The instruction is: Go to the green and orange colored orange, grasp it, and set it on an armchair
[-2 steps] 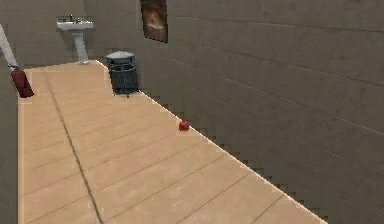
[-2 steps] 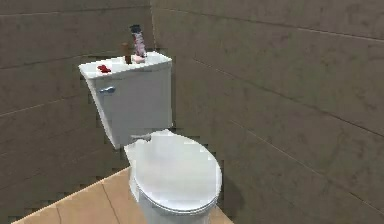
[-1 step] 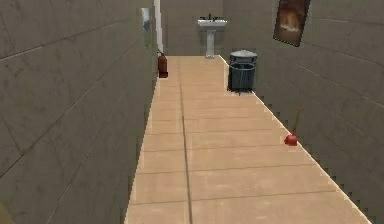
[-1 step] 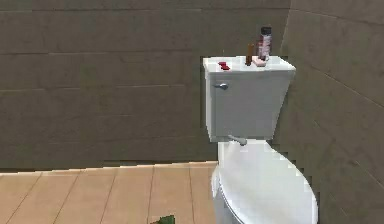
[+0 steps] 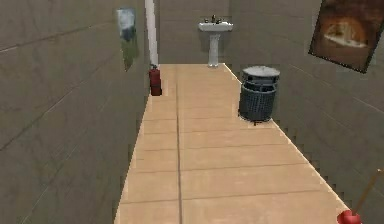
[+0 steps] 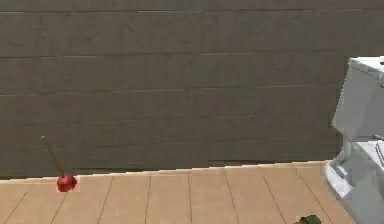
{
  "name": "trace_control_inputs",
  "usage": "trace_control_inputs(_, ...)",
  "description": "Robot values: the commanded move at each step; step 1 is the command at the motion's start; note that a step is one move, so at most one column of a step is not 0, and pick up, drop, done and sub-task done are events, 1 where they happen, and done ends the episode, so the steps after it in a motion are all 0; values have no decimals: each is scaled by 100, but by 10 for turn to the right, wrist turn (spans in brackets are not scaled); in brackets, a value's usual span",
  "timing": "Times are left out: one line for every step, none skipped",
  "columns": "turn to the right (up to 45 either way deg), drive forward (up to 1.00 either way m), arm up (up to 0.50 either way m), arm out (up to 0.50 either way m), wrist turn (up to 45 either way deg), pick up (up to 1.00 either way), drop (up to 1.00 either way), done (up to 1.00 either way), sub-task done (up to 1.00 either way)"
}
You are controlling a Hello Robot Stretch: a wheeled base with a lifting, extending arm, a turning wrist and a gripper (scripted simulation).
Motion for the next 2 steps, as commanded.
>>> trace_control_inputs(0,100,0,0,0,0,0,0,0)
trace_control_inputs(-30,0,0,0,0,0,0,0,0)
